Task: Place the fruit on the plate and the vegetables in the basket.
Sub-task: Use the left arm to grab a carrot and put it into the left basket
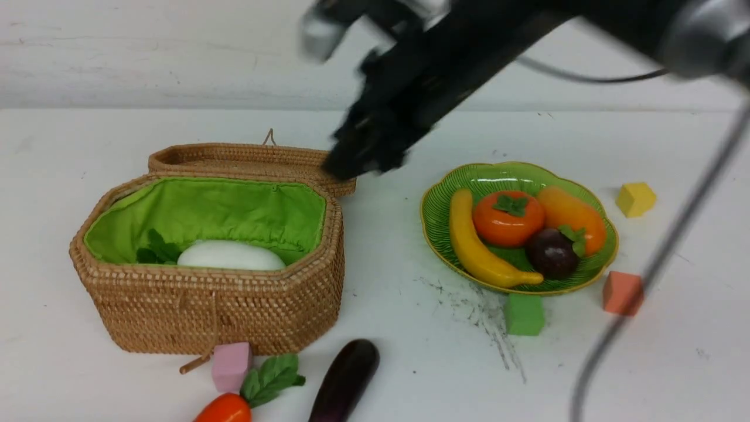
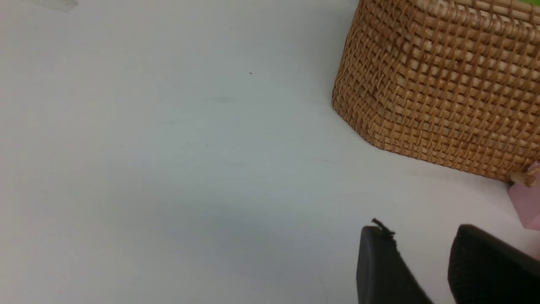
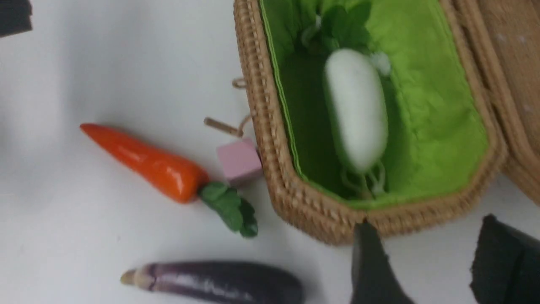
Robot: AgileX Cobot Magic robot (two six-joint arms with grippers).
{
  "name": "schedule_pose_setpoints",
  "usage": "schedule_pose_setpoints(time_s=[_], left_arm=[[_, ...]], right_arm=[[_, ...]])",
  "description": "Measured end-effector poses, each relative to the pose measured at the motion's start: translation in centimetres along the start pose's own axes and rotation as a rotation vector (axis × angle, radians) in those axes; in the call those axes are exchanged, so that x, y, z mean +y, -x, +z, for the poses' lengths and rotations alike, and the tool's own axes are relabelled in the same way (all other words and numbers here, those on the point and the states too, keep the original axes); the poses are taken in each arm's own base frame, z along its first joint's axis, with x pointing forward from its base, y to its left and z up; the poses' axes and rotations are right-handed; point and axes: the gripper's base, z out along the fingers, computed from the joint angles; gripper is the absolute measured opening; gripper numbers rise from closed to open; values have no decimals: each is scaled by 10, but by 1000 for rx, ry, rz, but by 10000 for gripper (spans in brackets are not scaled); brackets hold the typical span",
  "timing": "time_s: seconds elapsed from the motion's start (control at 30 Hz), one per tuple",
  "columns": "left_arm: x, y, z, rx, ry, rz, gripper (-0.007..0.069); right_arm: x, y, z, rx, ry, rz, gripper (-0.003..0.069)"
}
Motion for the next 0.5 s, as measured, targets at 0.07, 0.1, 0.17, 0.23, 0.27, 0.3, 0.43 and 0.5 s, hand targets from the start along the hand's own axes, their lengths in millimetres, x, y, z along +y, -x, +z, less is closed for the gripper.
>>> schedule_pose_setpoints(time_s=[0.07,0.1,0.17,0.23,0.27,0.3,0.43,0.5], left_arm=[[0,0,0,0,0,0,239],[0,0,0,0,0,0,239],[0,0,0,0,0,0,239],[0,0,0,0,0,0,239],[0,0,0,0,0,0,239],[0,0,0,0,0,0,239],[0,0,0,0,0,0,239],[0,0,0,0,0,0,239]], right_arm=[[-3,-2,-22,-9,-30,38,264],[-5,-3,-40,-23,-60,91,216],[-8,-6,-66,-45,-113,224,130],[-9,-9,-84,-47,-174,330,56],[-8,-11,-94,-43,-214,361,22],[-7,-11,-103,-40,-248,380,3],[13,-16,-141,-33,-383,421,-8],[36,-27,-161,-23,-427,449,-8]])
